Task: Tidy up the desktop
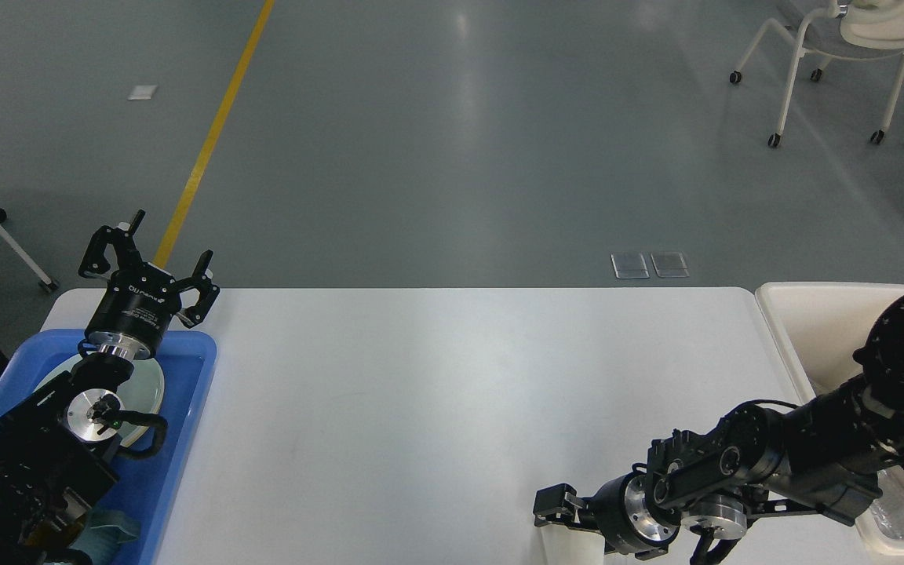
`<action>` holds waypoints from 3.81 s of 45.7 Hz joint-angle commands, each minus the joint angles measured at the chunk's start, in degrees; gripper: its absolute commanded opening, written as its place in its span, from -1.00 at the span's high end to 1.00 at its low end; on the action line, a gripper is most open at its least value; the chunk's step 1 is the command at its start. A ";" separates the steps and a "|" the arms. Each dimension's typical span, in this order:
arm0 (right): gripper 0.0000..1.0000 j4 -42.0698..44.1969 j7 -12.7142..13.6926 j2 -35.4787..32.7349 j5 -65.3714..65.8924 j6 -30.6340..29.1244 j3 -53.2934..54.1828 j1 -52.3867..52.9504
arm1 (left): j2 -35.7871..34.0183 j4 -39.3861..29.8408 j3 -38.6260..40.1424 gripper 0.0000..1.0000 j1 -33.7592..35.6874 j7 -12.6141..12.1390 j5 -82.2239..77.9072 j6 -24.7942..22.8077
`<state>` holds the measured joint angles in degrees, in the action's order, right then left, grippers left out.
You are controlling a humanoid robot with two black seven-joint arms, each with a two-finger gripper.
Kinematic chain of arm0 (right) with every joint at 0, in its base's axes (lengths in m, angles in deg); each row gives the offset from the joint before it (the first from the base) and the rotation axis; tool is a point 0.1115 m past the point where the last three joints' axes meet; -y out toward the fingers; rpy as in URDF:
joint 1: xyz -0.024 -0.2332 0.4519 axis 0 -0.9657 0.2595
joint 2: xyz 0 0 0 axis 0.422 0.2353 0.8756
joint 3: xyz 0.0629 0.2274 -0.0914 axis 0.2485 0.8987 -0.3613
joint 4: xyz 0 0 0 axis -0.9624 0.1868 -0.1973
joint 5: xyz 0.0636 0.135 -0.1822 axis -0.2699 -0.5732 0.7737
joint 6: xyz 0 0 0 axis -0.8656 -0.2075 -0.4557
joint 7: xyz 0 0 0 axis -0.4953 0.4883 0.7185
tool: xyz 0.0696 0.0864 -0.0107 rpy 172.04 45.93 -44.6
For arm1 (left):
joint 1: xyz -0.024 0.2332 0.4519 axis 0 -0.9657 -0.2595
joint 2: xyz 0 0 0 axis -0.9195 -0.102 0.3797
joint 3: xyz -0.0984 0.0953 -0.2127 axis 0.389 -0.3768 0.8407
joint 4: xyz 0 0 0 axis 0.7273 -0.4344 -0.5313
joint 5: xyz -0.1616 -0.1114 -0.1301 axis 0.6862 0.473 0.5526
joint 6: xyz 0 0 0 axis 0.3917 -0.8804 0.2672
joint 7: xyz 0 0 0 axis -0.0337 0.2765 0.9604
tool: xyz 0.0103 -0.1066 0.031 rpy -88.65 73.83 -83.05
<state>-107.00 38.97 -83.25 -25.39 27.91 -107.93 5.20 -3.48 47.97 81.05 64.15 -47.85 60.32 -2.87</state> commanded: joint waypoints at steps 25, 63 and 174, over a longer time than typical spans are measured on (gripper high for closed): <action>1.00 -10.22 -1.03 -7.10 2.47 0.23 -10.11 18.42 | 0.00 0.00 0.08 -1.00 -0.03 -0.05 0.00 0.01; 1.00 7.30 -7.53 -21.24 14.58 -30.38 -35.60 61.56 | 0.00 0.00 0.08 -1.00 -0.03 0.04 0.00 0.10; -1.00 60.87 -27.83 6.17 -25.92 -24.91 87.80 -23.04 | 0.00 0.00 0.00 -1.00 0.05 0.04 0.00 0.10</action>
<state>-46.16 11.18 -77.24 -51.24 3.03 -20.20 -16.92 -3.48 47.98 81.05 64.21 -47.84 60.32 -2.85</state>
